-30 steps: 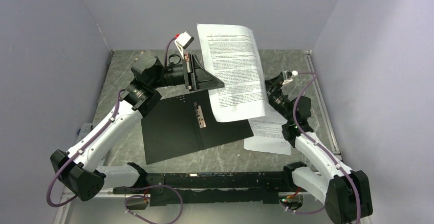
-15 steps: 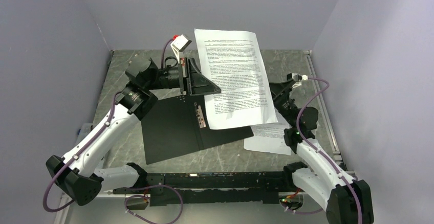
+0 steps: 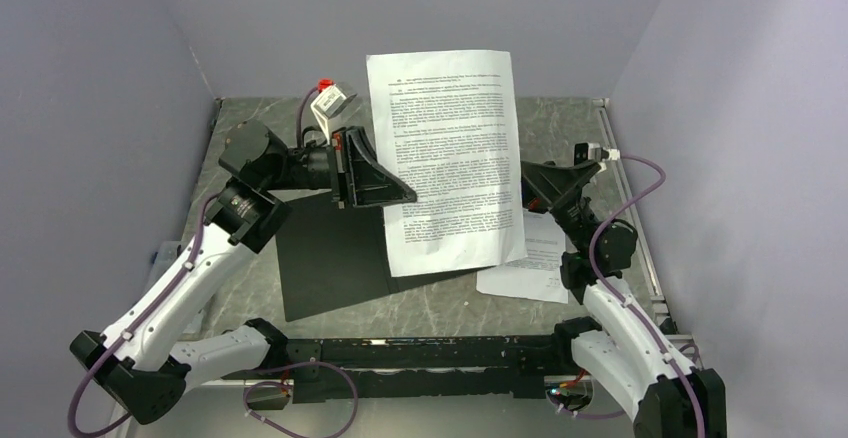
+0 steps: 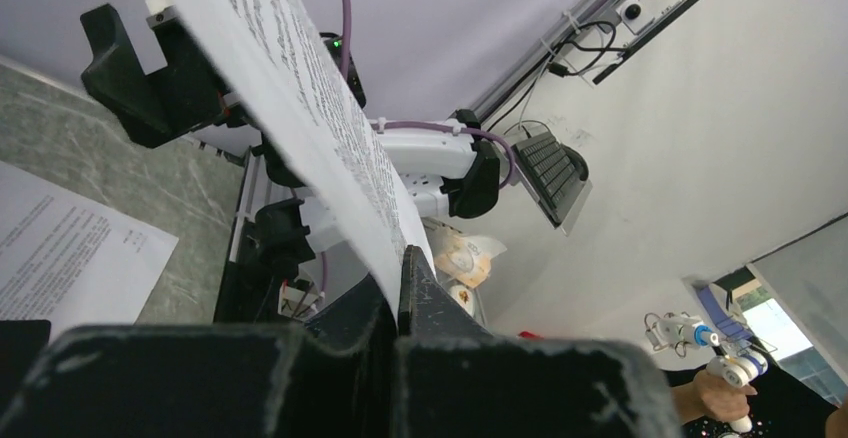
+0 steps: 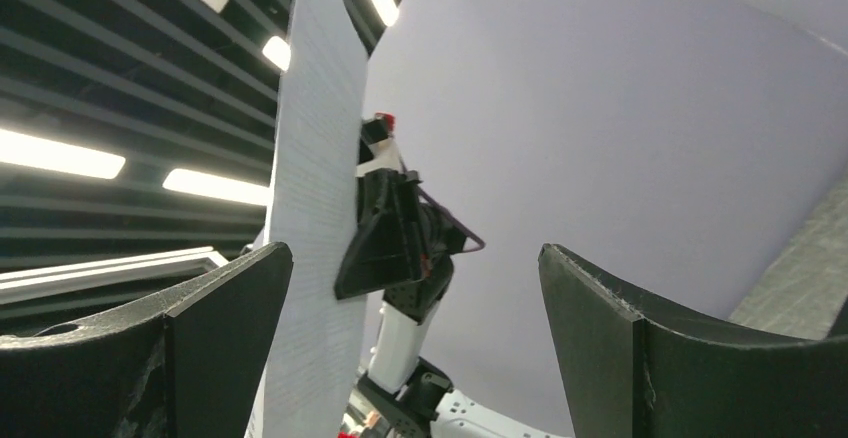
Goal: Put the files into the folder
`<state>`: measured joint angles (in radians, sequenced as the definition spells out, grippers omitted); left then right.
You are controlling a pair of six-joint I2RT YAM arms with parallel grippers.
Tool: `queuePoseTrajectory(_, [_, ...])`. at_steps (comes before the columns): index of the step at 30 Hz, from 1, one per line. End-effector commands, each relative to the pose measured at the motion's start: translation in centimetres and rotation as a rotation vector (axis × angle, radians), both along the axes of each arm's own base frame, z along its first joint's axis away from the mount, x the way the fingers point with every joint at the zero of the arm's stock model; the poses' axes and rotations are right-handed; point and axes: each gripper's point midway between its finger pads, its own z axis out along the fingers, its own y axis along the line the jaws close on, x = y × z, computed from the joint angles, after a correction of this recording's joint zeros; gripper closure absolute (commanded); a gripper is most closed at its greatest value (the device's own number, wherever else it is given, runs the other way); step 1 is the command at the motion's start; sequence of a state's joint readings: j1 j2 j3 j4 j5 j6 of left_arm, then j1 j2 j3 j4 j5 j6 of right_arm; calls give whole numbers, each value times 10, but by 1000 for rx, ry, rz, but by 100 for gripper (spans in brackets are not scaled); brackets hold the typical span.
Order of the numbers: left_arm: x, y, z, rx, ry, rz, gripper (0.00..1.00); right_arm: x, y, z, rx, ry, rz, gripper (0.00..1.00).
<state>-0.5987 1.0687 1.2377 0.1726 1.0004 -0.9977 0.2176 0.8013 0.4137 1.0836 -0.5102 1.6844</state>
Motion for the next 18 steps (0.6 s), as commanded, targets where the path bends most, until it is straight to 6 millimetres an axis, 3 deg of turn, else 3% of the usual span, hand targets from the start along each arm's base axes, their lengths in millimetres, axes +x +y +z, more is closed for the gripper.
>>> queuePoseTrajectory(1, [-6,3,0,-19,-68,-31,97,-29,-3,33,55,-141,64,1])
queuePoseTrajectory(18, [-7,3,-3,-9,-98,-44,97,-65,-12,67,134,-281,137,2])
